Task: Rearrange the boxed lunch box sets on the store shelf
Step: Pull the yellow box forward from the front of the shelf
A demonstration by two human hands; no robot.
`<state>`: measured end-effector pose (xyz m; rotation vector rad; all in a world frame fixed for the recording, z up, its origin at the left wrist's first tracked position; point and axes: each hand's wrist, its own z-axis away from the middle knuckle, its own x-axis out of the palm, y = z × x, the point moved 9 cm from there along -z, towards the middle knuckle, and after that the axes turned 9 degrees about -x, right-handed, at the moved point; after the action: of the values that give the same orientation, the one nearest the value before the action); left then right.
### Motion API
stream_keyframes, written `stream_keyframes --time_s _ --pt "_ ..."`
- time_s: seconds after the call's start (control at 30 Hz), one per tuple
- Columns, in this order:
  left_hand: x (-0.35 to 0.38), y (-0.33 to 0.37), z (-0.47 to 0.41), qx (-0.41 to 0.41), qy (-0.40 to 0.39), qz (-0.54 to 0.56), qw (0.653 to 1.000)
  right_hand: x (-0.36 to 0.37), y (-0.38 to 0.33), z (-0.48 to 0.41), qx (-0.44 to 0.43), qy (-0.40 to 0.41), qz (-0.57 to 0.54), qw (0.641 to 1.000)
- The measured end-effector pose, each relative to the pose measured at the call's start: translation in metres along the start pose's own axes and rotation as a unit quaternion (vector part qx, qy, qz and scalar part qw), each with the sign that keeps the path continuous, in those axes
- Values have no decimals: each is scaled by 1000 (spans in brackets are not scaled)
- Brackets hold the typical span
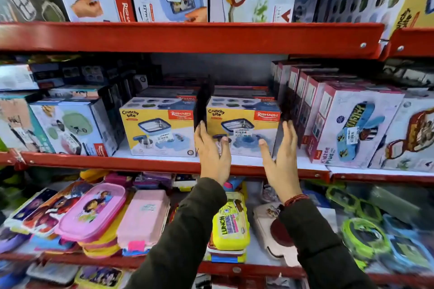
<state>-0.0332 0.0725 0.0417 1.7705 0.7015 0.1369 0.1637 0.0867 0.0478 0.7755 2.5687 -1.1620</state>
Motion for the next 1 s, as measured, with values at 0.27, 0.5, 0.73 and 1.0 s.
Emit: stream_keyframes --time_s 0.27,0.5,0.73,1.0 --pt "9 -17 -7 -104 -56 7 993 16 40 1 115 -101 15 988" --pt "-3 -7 -1 -56 -70 -7 996 -6 31 0 96 -85 -34 991" --pt "-15 2 0 0 -92 -14 996 -33 25 -6 41 -46 -29 998" --pt "-29 12 0 42 -84 44 995 -59 27 -3 40 55 -105 992"
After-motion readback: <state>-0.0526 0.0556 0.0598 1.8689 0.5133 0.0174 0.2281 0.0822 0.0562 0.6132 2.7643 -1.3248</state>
